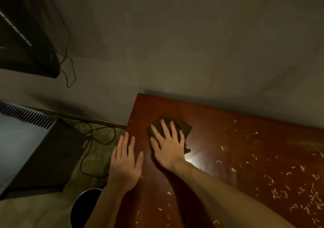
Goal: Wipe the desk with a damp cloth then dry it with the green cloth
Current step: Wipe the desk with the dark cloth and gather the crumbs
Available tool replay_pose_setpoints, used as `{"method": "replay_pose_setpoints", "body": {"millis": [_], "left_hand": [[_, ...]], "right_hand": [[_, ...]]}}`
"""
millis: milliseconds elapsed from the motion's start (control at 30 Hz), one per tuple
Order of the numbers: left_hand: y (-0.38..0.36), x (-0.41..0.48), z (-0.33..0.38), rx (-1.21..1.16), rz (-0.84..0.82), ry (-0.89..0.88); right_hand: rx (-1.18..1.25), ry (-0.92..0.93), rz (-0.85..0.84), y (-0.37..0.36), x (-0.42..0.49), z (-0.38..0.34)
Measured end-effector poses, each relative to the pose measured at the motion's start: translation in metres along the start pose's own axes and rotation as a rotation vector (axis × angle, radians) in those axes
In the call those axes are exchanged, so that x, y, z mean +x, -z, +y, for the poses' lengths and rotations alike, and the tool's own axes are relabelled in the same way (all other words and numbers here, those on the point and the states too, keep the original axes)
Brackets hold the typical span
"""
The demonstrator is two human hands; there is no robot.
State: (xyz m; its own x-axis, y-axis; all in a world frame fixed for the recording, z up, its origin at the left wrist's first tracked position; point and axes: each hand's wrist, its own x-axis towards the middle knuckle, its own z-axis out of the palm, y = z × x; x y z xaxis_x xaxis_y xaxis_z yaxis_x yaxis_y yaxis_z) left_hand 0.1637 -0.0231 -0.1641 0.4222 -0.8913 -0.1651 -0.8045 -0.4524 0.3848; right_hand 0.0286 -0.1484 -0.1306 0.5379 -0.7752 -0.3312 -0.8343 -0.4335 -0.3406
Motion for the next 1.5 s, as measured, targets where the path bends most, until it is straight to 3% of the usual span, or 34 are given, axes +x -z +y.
{"method": "replay_pose_setpoints", "body": {"millis": [100,233,400,533,800,900,1100,1367,1500], "left_hand": [[-0.001,0.001,-0.003,-0.017,0.007,-0.012],[-0.002,0.001,-0.003,0.011,0.005,-0.008],[0.004,0.003,0.004,0.027,-0.07,0.051],[0.006,0.001,0.007,0.009,-0.086,0.062],[0.001,0.003,0.003,0.018,-0.08,0.057],[0.002,0.004,0.003,0.024,-0.092,0.062],[0.005,0.002,0.006,-0.016,-0.069,0.057],[0.004,0.002,0.004,-0.024,-0.042,0.039],[0.005,0.001,0.005,-0.024,-0.059,0.05]], "right_hand": [[-0.04,0.065,-0.037,0.019,0.049,0.019],[-0.053,-0.011,-0.055,0.041,0.097,0.045],[0.039,-0.138,0.002,0.033,0.054,0.054],[-0.02,-0.082,-0.037,0.018,0.001,0.056],[-0.062,-0.125,-0.052,0.054,0.097,0.082],[-0.072,-0.058,-0.012,0.042,0.067,0.076],[-0.115,0.139,-0.094,0.013,-0.041,0.068],[-0.113,0.083,-0.079,0.045,0.078,0.057],[-0.141,0.143,-0.063,0.029,0.045,0.044]]}}
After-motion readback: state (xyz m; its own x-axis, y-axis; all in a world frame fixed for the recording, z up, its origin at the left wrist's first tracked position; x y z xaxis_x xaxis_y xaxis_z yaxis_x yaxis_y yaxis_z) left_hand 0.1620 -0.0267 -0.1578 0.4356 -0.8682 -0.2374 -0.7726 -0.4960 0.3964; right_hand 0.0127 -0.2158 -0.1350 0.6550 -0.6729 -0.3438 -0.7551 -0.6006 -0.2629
